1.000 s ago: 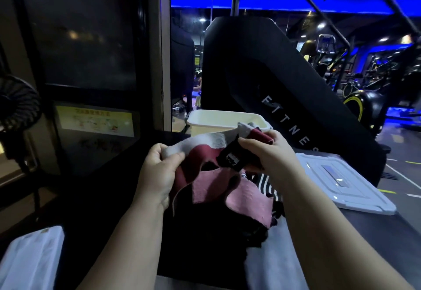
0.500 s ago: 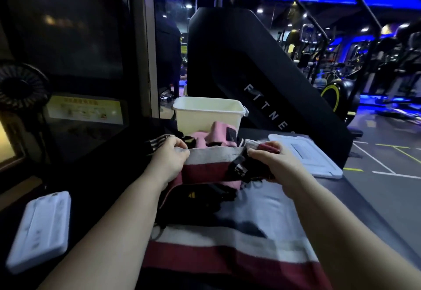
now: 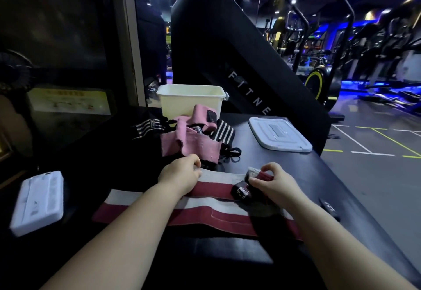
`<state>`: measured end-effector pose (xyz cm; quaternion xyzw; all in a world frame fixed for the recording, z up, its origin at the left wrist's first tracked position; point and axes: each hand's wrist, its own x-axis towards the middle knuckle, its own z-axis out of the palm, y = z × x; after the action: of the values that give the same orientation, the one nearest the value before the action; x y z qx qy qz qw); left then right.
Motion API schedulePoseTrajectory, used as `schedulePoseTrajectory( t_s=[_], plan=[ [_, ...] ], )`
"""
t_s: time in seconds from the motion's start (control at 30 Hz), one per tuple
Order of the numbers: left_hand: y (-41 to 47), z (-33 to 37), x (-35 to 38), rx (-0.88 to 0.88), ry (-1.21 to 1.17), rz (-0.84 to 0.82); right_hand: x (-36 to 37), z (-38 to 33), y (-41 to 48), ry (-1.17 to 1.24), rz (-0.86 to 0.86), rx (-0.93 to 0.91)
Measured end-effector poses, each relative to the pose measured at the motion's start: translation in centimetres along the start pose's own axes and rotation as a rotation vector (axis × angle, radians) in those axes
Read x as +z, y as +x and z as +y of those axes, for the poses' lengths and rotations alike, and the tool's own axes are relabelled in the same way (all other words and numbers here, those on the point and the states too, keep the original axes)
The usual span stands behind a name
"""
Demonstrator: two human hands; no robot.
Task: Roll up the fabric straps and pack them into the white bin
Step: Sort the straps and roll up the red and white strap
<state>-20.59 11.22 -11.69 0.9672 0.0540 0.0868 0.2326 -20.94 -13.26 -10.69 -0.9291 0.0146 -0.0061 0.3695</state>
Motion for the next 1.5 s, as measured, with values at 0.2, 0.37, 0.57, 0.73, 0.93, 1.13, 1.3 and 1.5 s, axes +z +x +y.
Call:
schedulePoseTrajectory(
  t_s=[0.2, 0.37, 0.57, 0.73, 0.93, 1.13, 1.3, 1.5],
  plan=[
    [-1.0, 0.2, 0.0, -0.026, -0.018, -0.061, 0.3, 1.0, -0.8, -0.034, 0.006, -0.012],
    [-2.1, -0.1, 0.4, -0.052, -0.037, -0.079, 0.5, 1.8, -1.4, -0.014, 0.009, -0.042],
    [-3.0, 0.4, -0.5, 0.000, 0.161, 0.040, 0.1, 1.5, -2.1, -0.095, 0.006, -0.077],
    [-3.6, 0.8, -0.1, 0.156, 0.337, 0.206, -0.1, 1.9, -2.4, -0.185, 0.047, -0.098],
    [-4.5, 3.5, 2.9, 0.312, 0.058, 0.005, 0.0, 2.6, -2.1, -0.216, 0.065, -0.367],
    [-4.2, 3.8, 3.9, 0.210, 0.023, -0.227, -0.1, 2.6, -2.0, -0.412, -0.064, -0.505],
    [-3.9, 3.8, 4.2, 0.191, 0.099, -0.232, -0.6, 2.7, -2.3, -0.452, -0.092, -0.460],
    [-3.8, 3.8, 4.4, 0.156, 0.040, -0.146, -1.0, 3.1, -2.3, -0.282, 0.183, -0.352]
  ],
)
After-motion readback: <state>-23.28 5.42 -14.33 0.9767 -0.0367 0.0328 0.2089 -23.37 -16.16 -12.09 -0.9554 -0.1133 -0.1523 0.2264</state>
